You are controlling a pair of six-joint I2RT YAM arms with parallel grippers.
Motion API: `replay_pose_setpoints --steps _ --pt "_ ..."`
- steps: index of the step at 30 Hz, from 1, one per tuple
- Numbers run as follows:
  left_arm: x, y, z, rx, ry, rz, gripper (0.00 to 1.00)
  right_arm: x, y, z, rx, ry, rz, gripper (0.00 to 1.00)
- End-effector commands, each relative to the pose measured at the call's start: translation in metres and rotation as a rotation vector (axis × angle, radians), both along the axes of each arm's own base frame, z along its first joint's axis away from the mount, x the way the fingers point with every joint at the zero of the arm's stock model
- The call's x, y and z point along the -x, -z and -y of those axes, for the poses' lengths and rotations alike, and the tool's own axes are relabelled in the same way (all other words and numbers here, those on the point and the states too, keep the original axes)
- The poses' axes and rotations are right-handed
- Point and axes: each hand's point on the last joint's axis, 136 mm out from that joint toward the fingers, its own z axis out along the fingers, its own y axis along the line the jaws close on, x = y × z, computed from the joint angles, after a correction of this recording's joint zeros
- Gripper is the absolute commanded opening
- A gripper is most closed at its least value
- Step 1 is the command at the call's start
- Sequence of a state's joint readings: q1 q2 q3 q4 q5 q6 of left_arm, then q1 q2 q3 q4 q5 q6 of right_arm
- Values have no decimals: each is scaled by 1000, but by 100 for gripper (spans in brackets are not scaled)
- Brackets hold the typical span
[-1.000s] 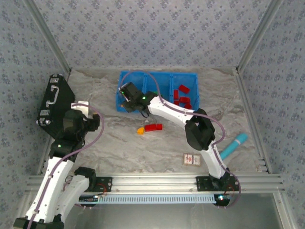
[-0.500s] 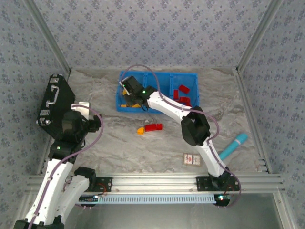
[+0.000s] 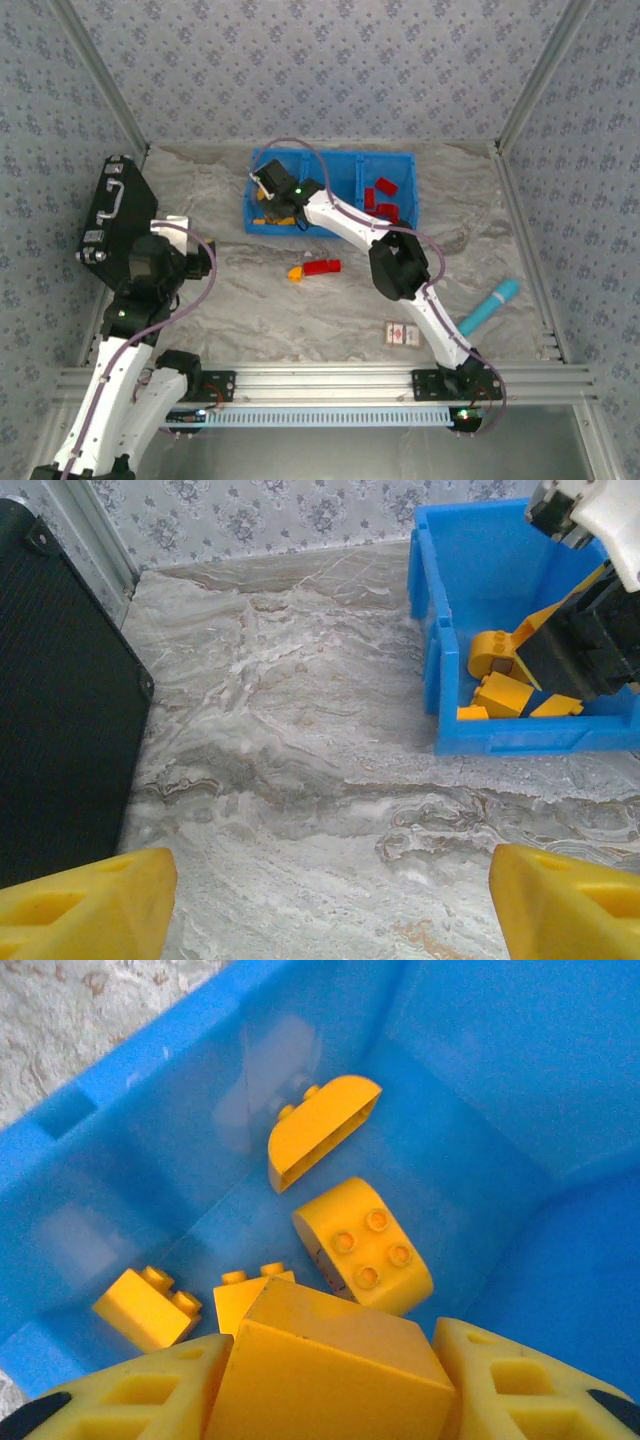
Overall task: Sort the legos into containers by color
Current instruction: Place the lego in the container.
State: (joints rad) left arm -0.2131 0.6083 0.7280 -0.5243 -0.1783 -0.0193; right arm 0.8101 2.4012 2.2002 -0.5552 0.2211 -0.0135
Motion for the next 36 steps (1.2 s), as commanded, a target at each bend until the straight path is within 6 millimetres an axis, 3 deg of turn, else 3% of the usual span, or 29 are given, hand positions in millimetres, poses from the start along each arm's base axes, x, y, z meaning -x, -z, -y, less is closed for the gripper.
replay_pose_setpoints --steps 1,11,20,29,36 --pt "2 -1 2 8 16 7 82 -3 2 -1 29 -22 9 40" --pt "3 -1 1 3 18 7 82 0 18 -3 60 -40 -13 46" --pt "1 -1 6 11 43 -8 82 4 18 1 76 -47 -27 54" --pt "14 0 43 220 179 -71 82 1 4 -1 34 -60 6 65" --pt "25 18 69 392 238 -147 82 1 -19 3 -7 -58 22 67"
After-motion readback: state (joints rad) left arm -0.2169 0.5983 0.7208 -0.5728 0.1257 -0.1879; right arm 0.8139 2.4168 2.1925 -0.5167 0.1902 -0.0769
